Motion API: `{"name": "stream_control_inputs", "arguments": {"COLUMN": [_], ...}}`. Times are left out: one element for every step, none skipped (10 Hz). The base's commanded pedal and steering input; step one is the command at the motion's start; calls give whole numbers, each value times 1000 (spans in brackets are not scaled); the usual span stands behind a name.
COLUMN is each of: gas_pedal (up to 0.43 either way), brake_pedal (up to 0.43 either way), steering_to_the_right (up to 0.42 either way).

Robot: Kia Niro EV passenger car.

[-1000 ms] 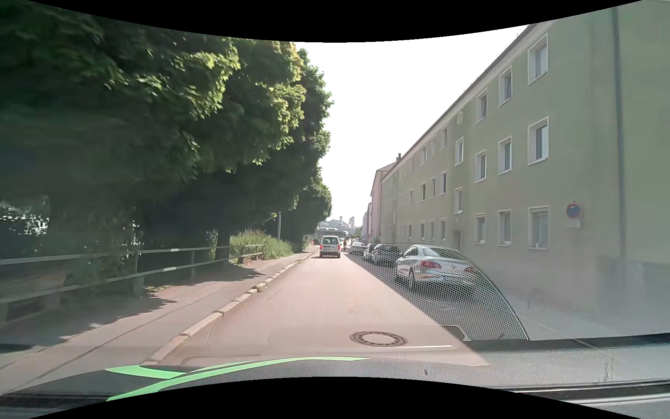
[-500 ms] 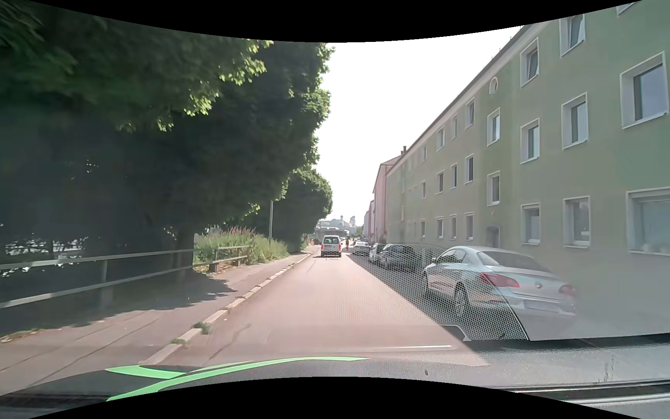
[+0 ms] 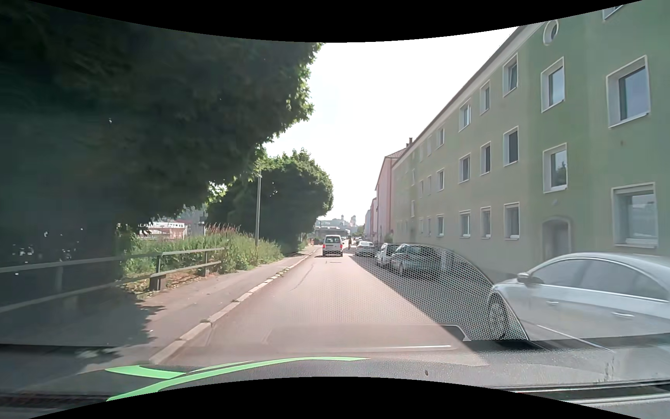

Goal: Follow the waypoints while adhering to traffic rules and regulations

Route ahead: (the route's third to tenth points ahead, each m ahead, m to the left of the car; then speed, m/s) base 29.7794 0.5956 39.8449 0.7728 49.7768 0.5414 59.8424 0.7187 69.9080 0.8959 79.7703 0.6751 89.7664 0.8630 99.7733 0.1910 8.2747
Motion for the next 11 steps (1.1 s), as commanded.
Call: {"name": "stream_control_inputs", "arguments": {"gas_pedal": [87, 79, 59, 59, 59, 59, 59, 59, 59, 59, 59], "brake_pedal": [0, 0, 0, 0, 0, 0, 0, 0, 0, 0, 0], "steering_to_the_right": [-2, -2, -2, -2, -2, -2, -2, -2, -2, -2, -2]}}
